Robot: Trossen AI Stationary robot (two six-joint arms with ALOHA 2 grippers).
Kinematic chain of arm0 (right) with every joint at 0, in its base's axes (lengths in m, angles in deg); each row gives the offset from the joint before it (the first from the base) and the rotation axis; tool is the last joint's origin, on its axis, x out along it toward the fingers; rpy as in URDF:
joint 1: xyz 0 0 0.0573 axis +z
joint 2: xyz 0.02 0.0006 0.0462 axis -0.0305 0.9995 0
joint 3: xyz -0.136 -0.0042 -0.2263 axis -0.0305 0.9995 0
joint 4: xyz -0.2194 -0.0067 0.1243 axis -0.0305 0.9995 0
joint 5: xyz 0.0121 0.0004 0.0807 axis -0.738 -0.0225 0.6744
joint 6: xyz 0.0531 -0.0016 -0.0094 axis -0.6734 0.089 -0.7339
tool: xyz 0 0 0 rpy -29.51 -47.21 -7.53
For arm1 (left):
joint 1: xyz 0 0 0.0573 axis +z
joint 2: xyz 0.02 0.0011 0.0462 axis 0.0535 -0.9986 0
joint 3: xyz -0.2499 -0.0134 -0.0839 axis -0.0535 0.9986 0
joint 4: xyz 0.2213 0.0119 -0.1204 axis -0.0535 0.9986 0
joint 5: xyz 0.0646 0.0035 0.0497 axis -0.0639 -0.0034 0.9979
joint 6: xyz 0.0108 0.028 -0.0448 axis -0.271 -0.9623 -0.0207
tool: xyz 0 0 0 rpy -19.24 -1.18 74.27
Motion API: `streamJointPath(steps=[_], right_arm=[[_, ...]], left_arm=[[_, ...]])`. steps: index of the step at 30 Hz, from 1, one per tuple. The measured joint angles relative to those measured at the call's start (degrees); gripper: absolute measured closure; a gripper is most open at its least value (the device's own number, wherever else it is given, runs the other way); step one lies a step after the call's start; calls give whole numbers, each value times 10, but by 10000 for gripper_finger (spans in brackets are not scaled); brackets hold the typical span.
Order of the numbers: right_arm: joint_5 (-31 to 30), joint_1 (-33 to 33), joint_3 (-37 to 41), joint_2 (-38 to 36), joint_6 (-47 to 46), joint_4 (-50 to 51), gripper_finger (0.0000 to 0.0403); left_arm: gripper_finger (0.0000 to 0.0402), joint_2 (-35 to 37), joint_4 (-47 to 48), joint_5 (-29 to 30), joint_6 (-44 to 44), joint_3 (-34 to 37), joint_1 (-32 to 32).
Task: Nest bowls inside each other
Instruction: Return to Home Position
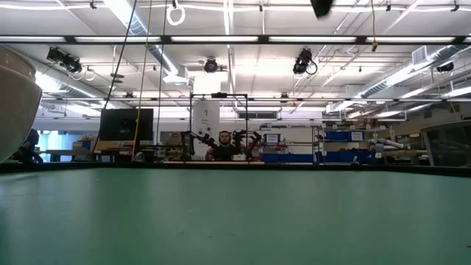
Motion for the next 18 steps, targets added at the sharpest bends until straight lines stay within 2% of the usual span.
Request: streamJointPath(steps=[3,6,9,12,15,18], right_arm=[[0,1,90,-24,-32,-72,275],[0,-3,163,-57,-61,-111,275],[-22,-10,206,-96,-82,-136,277],[-31,-12,227,-143,-70,-135,283],[-30,-12,240,-204,-40,-119,295],[-25,-10,256,-271,-7,-91,317]], left_arm=[[254,31,-87,-28,-76,85,64],[291,79,-262,-80,-222,171,144],[313,126,-468,-160,-381,251,244],[325,156,-637,-272,-486,312,356],[332,179,-714,-331,-536,340,447],[339,207,-702,-346,-579,345,496]])
